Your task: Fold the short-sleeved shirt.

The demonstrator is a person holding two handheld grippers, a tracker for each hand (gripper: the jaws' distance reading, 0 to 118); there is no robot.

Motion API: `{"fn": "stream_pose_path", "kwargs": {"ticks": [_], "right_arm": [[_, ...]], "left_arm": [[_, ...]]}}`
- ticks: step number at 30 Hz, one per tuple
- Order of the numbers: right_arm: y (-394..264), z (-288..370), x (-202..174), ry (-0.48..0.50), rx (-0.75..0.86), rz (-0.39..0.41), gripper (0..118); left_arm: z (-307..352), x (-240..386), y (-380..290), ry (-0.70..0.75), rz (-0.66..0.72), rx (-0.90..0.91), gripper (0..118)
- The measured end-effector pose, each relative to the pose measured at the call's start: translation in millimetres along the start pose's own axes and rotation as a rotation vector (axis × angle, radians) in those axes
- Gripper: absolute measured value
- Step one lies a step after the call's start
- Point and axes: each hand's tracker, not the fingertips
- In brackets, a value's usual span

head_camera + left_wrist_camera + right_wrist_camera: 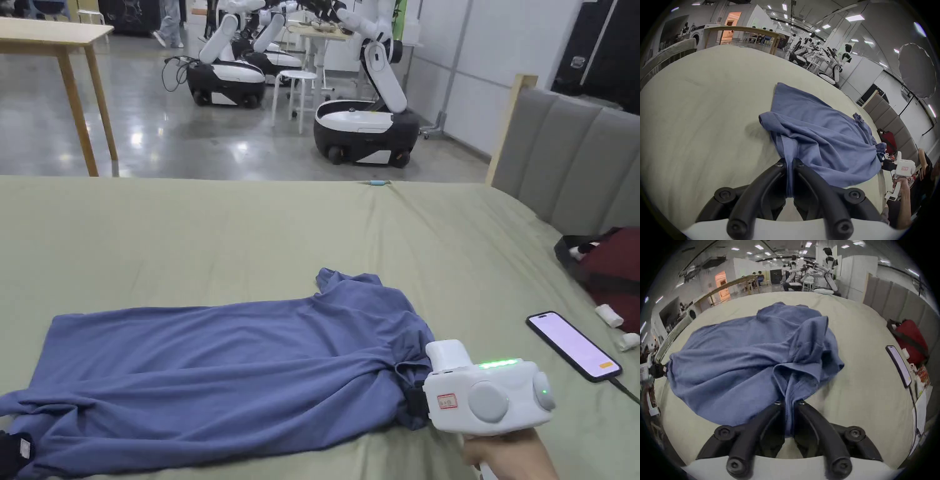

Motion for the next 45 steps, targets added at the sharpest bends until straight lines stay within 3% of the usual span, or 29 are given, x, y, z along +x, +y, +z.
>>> {"fn": "stream_pose_path", "kwargs": {"ticks": [3,12,16,24,25,26,27,28,31,35,36,37,38,39,40,41,45], "right_arm": [[-5.6,19.5,10.3,0.001,0.025,-0.049,9],[-66.9,105.5,20.2,0.034,0.032,-0.055,9],[-103.8,133.6,19.3,0.068,0.007,-0.098,9],[-131.0,119.5,13.3,0.059,-0.057,-0.122,12],[-130.4,119.5,13.1,0.065,-0.056,-0.113,29],[-130.5,122.2,12.7,0.057,-0.038,-0.097,64],[-130.6,126.7,13.4,0.039,-0.012,-0.087,102],[-130.7,130.7,14.8,0.039,-0.004,-0.086,118],[-132.5,157.2,20.9,0.053,0.095,-0.097,117],[-136.1,208.8,18.1,0.056,0.246,-0.174,115],[-134.3,227.1,7.9,0.075,0.312,-0.173,111],[-135.3,239.9,2.2,0.09,0.373,-0.167,95],[-135.5,248.6,-2.3,0.091,0.412,-0.156,69],[-135.1,254.1,-7.9,0.078,0.435,-0.141,33],[-133.7,256.4,-13.4,0.044,0.441,-0.12,0],[-134.0,258.7,-16.9,0.009,0.467,-0.1,0],[-126.8,256.7,-27.7,0.065,0.442,-0.071,0]], "left_arm": [[13.3,-1.4,-0.5,-0.017,-0.014,0.016,4],[79.5,-13.1,-34.2,-0.039,-0.051,-0.002,4],[103.9,-23.9,-64.2,-0.038,-0.033,-0.044,4],[95.7,-35.1,-93.7,-0.007,-0.002,-0.081,6],[94.6,-35.5,-93.8,-0.008,0.002,-0.08,10],[95.5,-35.1,-93.5,-0.007,0.003,-0.077,21],[96.7,-35.2,-92.8,-0.007,0.003,-0.071,59],[100.6,-35.2,-91.9,0.001,-0.006,-0.061,96],[122.9,-34.3,-88.1,-0.035,-0.039,0.014,118],[162.0,-28.4,-85.1,0.0,-0.065,0.109,117],[171.8,-26.6,-86.1,-0.006,-0.081,0.13,115],[180.7,-24.9,-86.6,-0.015,-0.099,0.147,106],[184.9,-22.9,-85.9,-0.019,-0.104,0.169,86],[189.2,-21.0,-86.1,-0.016,-0.109,0.186,55],[190.7,-19.7,-86.0,-0.023,-0.115,0.196,1],[190.3,-19.3,-86.0,-0.026,-0.121,0.191,0],[181.0,-6.9,-63.3,-0.099,-0.127,0.219,0]]}}
